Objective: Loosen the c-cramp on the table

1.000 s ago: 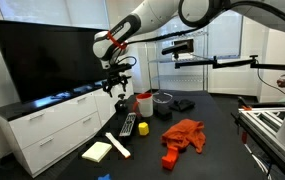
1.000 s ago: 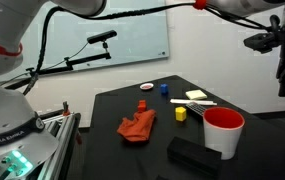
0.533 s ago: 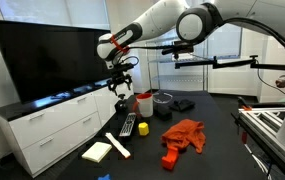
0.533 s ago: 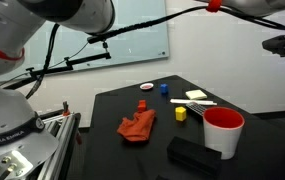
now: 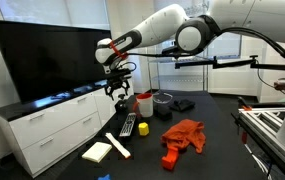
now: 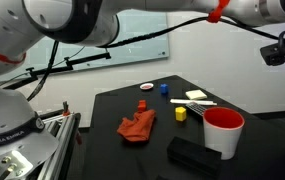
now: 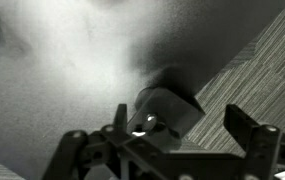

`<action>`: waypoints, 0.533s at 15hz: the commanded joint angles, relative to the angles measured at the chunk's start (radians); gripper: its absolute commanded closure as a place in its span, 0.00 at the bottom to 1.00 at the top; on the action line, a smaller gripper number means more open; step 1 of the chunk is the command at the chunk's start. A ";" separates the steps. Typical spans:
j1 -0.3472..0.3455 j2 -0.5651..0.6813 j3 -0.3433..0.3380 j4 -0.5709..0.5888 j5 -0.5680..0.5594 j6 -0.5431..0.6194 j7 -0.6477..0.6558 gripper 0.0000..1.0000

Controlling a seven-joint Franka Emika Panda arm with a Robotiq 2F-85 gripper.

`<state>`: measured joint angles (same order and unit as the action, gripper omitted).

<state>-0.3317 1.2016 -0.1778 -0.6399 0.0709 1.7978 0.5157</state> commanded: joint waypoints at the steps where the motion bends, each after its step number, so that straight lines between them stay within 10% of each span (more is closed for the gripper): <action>1: -0.022 0.059 0.021 0.136 0.026 -0.038 0.048 0.00; 8: -0.014 0.026 0.004 0.095 -0.006 -0.075 0.079 0.00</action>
<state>-0.3495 1.2219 -0.1674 -0.5505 0.0741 1.6915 0.5997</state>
